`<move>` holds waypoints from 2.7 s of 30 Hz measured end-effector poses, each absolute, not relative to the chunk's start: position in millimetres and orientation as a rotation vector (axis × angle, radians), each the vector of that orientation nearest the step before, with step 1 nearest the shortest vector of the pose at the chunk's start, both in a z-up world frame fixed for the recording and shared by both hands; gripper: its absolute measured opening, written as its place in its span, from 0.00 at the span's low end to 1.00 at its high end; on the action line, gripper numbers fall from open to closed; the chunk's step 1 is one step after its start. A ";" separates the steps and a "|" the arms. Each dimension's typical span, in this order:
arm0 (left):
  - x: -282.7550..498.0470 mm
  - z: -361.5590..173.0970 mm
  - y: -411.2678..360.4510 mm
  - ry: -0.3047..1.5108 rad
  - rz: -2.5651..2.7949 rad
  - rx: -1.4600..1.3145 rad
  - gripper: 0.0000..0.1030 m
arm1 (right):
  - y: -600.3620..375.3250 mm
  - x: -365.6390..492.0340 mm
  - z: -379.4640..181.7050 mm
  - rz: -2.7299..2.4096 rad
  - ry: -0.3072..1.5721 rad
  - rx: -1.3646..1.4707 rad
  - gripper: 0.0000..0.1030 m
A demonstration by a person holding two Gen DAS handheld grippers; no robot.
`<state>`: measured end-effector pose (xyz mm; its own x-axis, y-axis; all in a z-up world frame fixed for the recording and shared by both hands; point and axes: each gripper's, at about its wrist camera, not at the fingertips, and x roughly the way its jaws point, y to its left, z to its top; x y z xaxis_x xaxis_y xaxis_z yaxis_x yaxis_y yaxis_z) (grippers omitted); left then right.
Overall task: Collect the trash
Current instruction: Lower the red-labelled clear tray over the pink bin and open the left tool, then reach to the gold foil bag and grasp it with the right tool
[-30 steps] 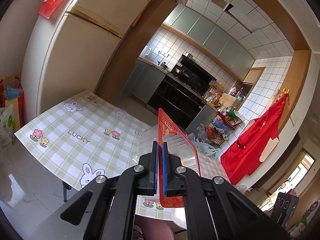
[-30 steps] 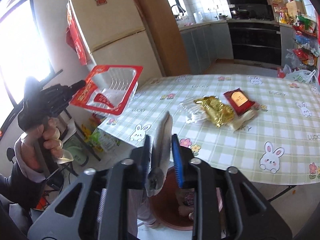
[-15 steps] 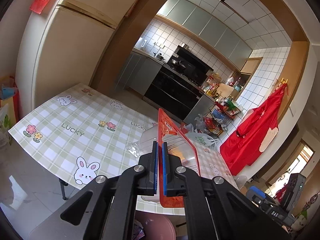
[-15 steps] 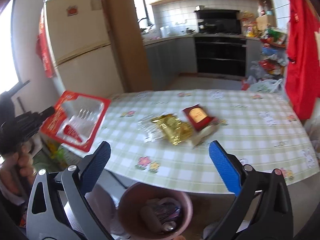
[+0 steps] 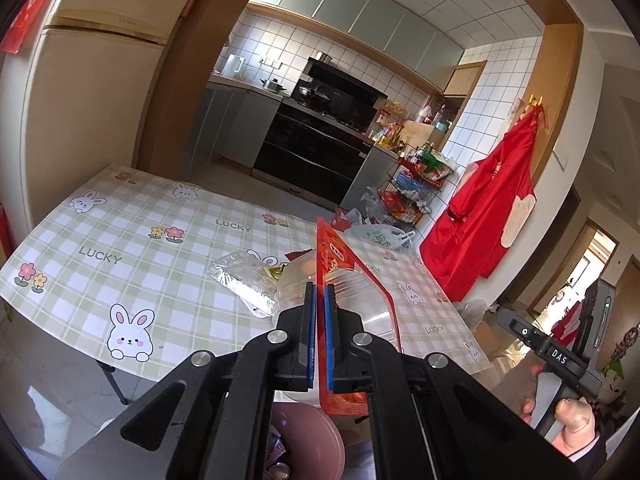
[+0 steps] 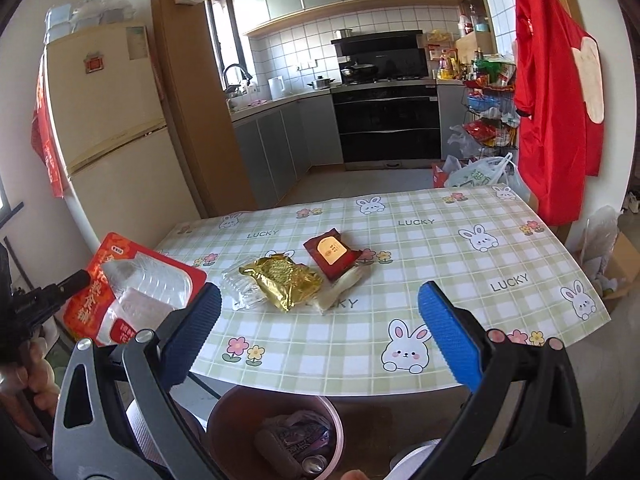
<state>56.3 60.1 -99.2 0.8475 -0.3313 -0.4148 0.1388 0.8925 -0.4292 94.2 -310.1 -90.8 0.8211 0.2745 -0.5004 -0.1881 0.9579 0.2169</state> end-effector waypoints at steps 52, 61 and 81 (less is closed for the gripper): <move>60.6 -236.2 58.9 0.743 -0.003 -0.270 0.94 | -264.9 105.0 -226.1 0.221 0.723 0.168 0.94; 100.3 -229.2 100.4 0.693 0.054 -0.289 0.94 | -219.4 211.4 -224.5 0.431 0.728 0.058 0.90; 142.2 -255.6 114.0 0.736 0.000 -0.320 0.94 | -148.9 353.9 -277.3 0.456 0.975 0.145 0.75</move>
